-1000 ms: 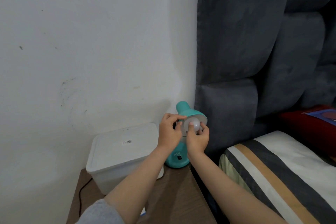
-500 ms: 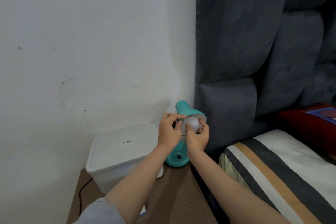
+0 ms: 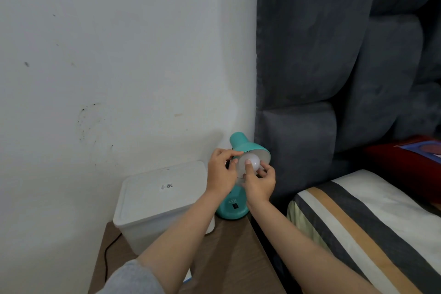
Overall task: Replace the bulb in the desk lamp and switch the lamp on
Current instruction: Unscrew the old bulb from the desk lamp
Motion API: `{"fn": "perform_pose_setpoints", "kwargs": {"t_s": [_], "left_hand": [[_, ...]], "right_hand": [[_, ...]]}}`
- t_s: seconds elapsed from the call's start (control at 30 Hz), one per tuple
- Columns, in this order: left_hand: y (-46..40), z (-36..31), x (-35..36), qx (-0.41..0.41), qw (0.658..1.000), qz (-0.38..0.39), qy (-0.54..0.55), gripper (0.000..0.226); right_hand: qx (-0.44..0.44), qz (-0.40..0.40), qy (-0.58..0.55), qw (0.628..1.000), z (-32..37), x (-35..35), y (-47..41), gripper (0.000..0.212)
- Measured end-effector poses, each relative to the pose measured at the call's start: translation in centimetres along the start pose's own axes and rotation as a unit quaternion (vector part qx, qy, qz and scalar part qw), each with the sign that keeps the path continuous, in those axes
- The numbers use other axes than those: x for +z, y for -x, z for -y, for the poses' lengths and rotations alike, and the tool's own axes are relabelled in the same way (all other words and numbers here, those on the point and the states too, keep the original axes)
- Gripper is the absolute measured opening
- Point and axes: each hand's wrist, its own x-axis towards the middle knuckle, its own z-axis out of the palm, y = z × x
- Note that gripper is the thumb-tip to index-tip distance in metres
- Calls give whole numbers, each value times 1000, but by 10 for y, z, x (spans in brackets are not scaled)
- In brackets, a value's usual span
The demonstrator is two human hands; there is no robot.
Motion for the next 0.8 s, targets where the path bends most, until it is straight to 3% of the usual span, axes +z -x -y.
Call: {"fn": "perform_pose_setpoints", "kwargs": {"t_s": [0.27,0.5,0.8], "left_hand": [[1,-3,1,-14,1000,-2,8,28],[1,-4,0,-18,1000,-3,11,28],[0,-4,2,-29,999,-7,19,28]], "right_hand": [[-22,-5,10,1000,8,-3,-2,26],[44,-18,-32,998,11,2,0,52],[-18,12,15,1000,13,-5,-5,43]]}}
